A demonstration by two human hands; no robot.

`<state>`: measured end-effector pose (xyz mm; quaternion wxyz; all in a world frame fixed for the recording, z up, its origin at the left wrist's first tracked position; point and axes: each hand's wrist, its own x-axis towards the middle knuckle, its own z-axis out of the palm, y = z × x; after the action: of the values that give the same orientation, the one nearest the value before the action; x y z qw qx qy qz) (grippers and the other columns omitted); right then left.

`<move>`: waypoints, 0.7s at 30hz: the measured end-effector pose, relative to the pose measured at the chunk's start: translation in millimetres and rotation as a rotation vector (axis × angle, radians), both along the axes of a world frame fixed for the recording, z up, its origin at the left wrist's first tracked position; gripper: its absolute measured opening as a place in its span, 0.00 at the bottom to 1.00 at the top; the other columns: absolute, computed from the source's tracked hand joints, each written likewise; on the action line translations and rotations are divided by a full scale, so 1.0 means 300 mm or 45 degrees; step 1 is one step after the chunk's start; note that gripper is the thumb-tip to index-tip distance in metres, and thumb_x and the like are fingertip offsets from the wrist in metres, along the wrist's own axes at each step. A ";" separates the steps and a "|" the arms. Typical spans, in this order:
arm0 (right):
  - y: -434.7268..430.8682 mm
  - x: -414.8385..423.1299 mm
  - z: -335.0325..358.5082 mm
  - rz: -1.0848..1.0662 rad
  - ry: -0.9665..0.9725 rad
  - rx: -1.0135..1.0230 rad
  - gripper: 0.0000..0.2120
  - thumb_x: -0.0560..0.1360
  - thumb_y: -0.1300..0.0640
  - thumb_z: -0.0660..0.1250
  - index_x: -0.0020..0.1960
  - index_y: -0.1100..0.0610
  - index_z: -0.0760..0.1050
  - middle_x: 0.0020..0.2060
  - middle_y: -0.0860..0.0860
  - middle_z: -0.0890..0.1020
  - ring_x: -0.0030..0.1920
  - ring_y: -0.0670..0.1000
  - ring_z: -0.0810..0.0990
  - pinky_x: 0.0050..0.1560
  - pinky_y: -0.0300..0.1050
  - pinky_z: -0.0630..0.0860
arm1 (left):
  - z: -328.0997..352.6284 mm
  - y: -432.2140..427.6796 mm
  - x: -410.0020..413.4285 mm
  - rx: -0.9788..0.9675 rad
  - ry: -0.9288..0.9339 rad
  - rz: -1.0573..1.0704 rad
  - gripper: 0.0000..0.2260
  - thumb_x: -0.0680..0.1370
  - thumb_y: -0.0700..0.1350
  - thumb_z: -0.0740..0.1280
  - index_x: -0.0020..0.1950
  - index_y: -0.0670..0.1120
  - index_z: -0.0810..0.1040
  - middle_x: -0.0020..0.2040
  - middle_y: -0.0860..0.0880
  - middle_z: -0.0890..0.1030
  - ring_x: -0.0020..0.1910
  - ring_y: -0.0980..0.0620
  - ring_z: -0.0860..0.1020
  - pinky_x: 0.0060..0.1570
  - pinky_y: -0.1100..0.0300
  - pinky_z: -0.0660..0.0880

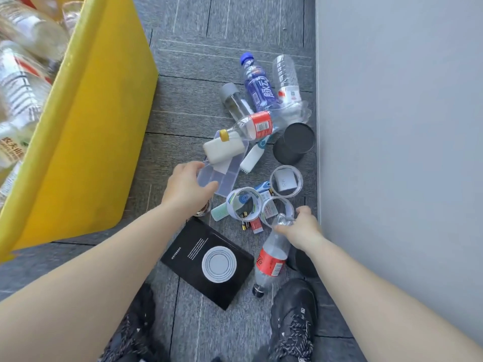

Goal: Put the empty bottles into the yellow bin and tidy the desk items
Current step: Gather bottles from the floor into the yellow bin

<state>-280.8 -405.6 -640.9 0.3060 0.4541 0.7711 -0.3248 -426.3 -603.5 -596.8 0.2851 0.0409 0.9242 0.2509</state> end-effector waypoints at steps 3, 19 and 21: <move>0.018 -0.040 0.027 -0.004 0.074 0.016 0.38 0.64 0.47 0.75 0.67 0.59 0.64 0.63 0.57 0.71 0.61 0.59 0.73 0.61 0.53 0.73 | 0.002 0.050 -0.057 -0.003 0.019 0.038 0.27 0.74 0.52 0.68 0.71 0.49 0.65 0.70 0.45 0.63 0.67 0.45 0.67 0.63 0.50 0.66; 0.193 -0.357 0.114 -0.304 0.495 -0.115 0.22 0.68 0.53 0.75 0.58 0.54 0.72 0.52 0.50 0.74 0.50 0.49 0.73 0.49 0.41 0.68 | -0.154 0.237 -0.306 0.042 -0.169 -0.045 0.25 0.79 0.50 0.63 0.75 0.48 0.60 0.71 0.46 0.69 0.66 0.43 0.70 0.60 0.51 0.69; 0.197 -0.368 0.102 -0.350 0.523 -0.139 0.27 0.68 0.53 0.75 0.63 0.56 0.71 0.53 0.49 0.73 0.52 0.48 0.73 0.51 0.41 0.67 | -0.166 0.247 -0.305 0.063 -0.162 -0.008 0.21 0.79 0.50 0.63 0.71 0.48 0.66 0.65 0.45 0.74 0.61 0.43 0.73 0.55 0.51 0.72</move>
<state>-391.1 -346.6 -610.4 0.1199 0.4620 0.7295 -0.4899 -517.7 -529.5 -646.7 0.3431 0.0349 0.8975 0.2749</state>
